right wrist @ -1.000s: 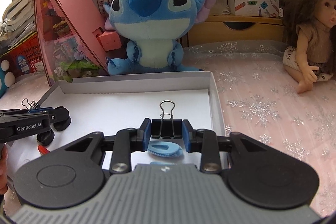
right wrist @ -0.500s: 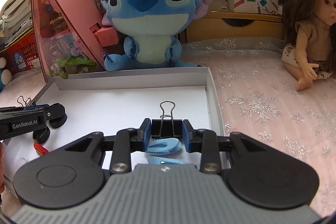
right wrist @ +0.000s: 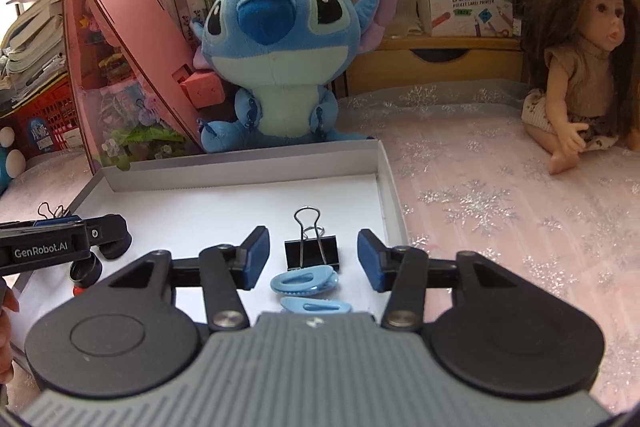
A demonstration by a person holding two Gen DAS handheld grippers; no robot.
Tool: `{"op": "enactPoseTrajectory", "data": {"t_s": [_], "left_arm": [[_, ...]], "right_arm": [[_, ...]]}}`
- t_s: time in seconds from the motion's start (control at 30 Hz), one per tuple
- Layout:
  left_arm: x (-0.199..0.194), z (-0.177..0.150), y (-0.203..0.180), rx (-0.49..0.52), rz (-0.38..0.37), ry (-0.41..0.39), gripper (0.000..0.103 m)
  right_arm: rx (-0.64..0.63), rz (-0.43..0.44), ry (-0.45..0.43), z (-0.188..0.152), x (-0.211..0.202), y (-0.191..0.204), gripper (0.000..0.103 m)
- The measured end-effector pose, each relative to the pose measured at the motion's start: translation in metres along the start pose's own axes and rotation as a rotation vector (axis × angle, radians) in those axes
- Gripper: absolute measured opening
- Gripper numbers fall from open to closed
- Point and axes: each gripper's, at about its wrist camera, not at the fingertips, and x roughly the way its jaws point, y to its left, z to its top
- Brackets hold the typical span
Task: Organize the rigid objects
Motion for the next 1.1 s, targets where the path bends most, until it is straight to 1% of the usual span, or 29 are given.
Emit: {"op": "enactPoseTrajectory", "data": {"t_s": [0.17, 0.37, 0.63, 0.8, 0.93, 1.1], "left_arm": [[-0.022, -0.002, -0.007, 0.026, -0.007, -0.043, 0.075], [-0.049, -0.007, -0.014, 0.049, -0.01, -0.071, 0.078], [-0.082, -0.021, -0.014, 0.057, -0.019, -0.092, 0.08], [-0.1, -0.033, -0.011, 0.035, -0.033, -0.089, 0.08], [-0.112, -0.044, -0.008, 0.021, -0.046, -0.076, 0.08], [-0.125, -0.056, -0.006, 0.02, -0.052, -0.082, 0.081]], "right_arm": [[-0.02, 0.001, -0.039, -0.001, -0.019, 0.005, 0.077], [-0.043, 0.006, -0.075, -0.003, -0.04, 0.013, 0.086], [-0.067, 0.011, -0.1, -0.012, -0.064, 0.021, 0.089], [-0.055, 0.019, -0.104, -0.021, -0.079, 0.021, 0.092], [-0.074, 0.025, -0.107, -0.031, -0.09, 0.023, 0.093], [-0.088, 0.039, -0.114, -0.041, -0.103, 0.026, 0.095]]}}
